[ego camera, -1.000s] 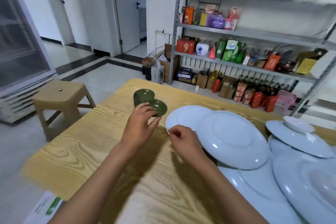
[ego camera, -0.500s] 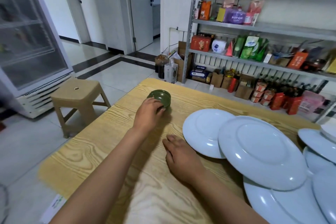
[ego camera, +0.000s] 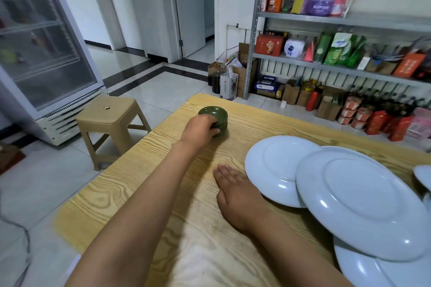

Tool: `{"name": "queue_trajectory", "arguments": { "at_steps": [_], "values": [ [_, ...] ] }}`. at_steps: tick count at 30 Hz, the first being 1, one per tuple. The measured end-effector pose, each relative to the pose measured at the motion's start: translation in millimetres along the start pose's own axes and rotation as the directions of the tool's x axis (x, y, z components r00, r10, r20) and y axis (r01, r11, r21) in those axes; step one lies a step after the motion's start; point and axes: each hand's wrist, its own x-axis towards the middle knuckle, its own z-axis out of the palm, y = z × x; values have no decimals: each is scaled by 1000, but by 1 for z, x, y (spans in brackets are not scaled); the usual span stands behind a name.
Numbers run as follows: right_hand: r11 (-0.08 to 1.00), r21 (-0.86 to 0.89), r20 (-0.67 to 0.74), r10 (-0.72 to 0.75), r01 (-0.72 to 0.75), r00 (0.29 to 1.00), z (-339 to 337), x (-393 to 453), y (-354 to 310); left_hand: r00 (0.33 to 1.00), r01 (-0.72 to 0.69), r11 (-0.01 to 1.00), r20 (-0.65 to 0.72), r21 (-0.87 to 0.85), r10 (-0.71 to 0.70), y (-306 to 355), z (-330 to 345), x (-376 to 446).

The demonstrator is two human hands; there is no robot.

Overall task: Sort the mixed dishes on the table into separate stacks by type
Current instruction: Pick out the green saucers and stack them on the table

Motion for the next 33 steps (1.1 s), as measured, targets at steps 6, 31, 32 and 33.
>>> {"name": "queue_trajectory", "arguments": {
  "at_steps": [6,31,32,33],
  "values": [
    [1000,-17,-21,-11,11,1000,6,3,1,998,58,998,4,19,-58,-16,3,28],
    [999,14,-73,35,-35,997,2,0,-6,997,-36,992,-72,-120,27,36,4,-78],
    [999,21,-94,40,-39,995,2,-5,-5,997,-40,990,-67,-136,31,46,2,-90],
    [998,33,-116,49,-45,992,0,-11,-4,997,-51,988,-62,-148,42,56,1,-101]
  ]
}}
